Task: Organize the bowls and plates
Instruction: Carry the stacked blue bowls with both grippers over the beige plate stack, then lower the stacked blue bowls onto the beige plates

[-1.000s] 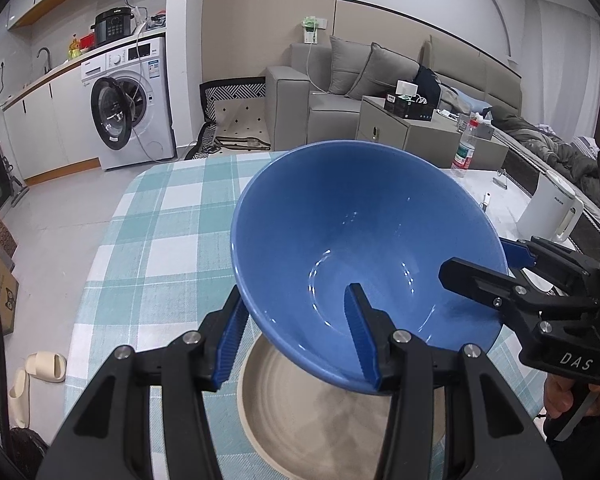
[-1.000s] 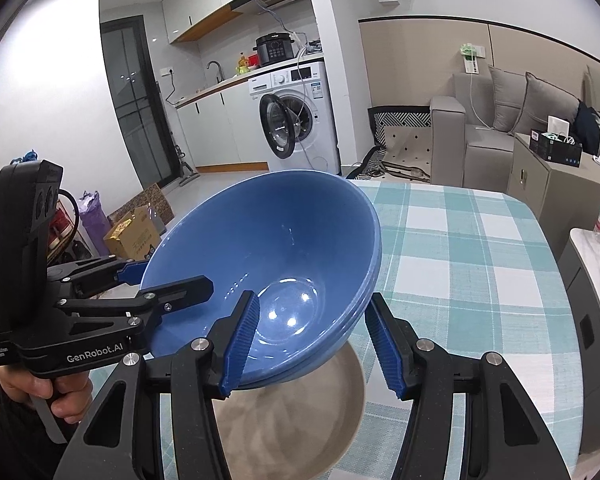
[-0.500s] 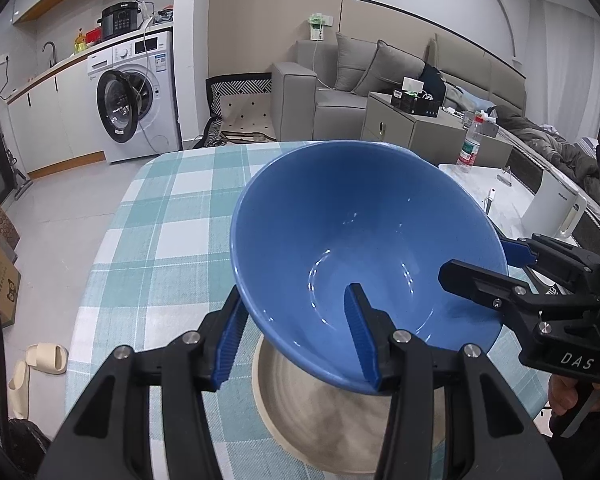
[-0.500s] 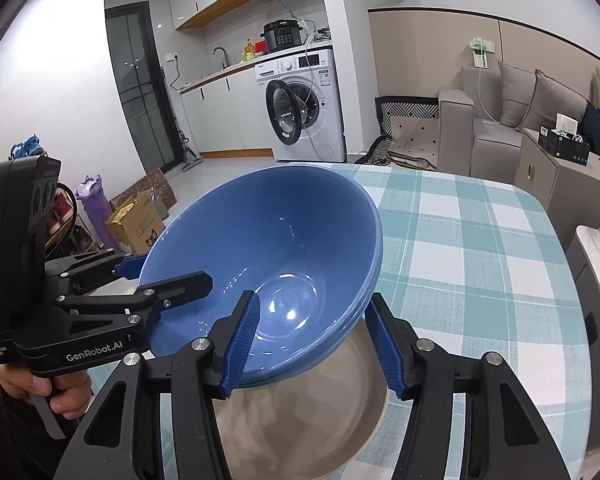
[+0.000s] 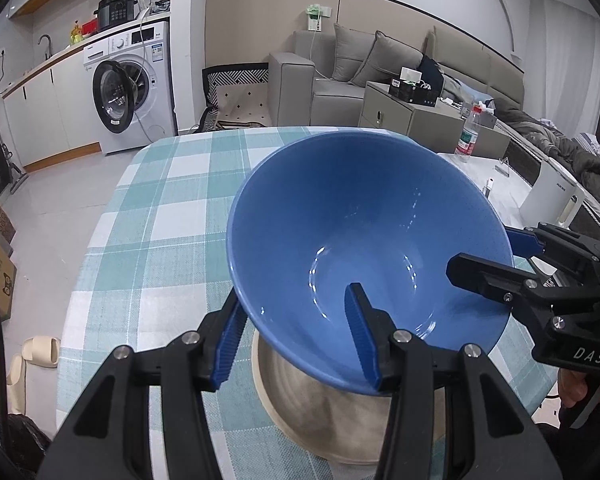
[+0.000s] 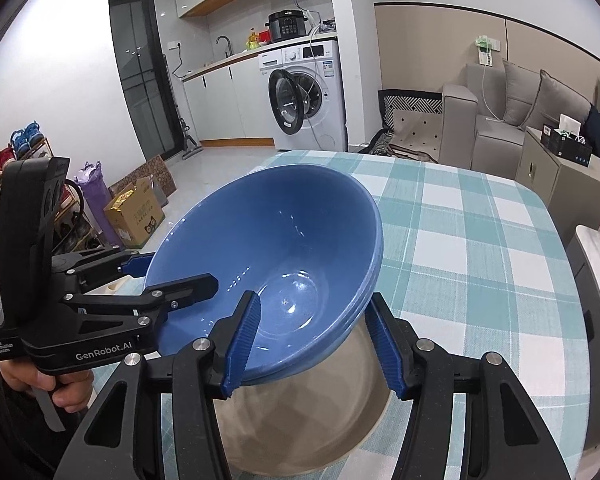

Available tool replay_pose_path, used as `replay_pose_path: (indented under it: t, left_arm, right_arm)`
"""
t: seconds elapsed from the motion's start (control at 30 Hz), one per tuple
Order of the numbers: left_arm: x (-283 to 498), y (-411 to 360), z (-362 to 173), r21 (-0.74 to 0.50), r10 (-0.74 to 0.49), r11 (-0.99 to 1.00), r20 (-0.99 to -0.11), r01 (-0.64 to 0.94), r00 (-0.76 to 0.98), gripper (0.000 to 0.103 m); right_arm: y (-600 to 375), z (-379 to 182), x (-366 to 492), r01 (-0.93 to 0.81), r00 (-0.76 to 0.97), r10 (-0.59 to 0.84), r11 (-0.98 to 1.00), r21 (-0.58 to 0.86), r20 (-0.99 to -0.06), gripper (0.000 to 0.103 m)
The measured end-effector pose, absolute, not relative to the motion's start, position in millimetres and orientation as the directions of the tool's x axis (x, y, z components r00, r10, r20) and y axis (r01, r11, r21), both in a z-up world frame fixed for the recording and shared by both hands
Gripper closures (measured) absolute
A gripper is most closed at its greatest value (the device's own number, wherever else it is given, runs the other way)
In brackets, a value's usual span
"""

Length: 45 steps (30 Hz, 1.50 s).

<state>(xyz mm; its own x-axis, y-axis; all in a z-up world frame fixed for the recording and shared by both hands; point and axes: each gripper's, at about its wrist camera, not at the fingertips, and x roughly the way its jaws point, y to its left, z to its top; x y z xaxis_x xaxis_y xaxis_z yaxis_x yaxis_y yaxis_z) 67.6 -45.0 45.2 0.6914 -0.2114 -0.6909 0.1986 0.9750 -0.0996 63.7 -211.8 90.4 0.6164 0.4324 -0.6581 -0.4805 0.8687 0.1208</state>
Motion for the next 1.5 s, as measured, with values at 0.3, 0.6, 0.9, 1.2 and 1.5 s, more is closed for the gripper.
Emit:
replay_pose_path:
  t: [0.3,0.6,0.9,1.2,1.5]
  left_arm:
    - [65.6,-44.0,43.1,-0.098,-0.215,0.973,-0.696,0.207,0.685,0.054]
    - [65.6,-47.6,38.5,-0.096,-0.219,0.972,-0.712,0.216,0.667,0.054]
    - [69.1,-49.8,32.2,-0.104,-0.228,0.969,-0.724,0.223,0.651,0.054]
    - [70.3,-48.3,30.0,-0.112,-0.237,0.967,-0.723,0.229,0.649,0.051]
    - [68.6,-48.5,30.9,-0.104,-0.23,0.969,-0.719,0.226,0.656,0.046]
  right_arm:
    - [-210.4,89.8,58.7,-0.482,0.614,0.427,0.869,0.112,-0.664,0.047]
    - [-212.2,85.0,58.7,-0.48,0.595,0.42,0.87,0.117,-0.685,0.047]
    - [-213.6,79.0,60.0,-0.475,0.587,0.411,0.872,0.114,-0.697,0.046]
    - [-211.9,77.2,59.0,-0.48,0.582,0.416,0.869,0.117,-0.699,0.043]
    - [-212.6,77.3,60.0,-0.481,0.581,0.419,0.868,0.121,-0.698,0.043]
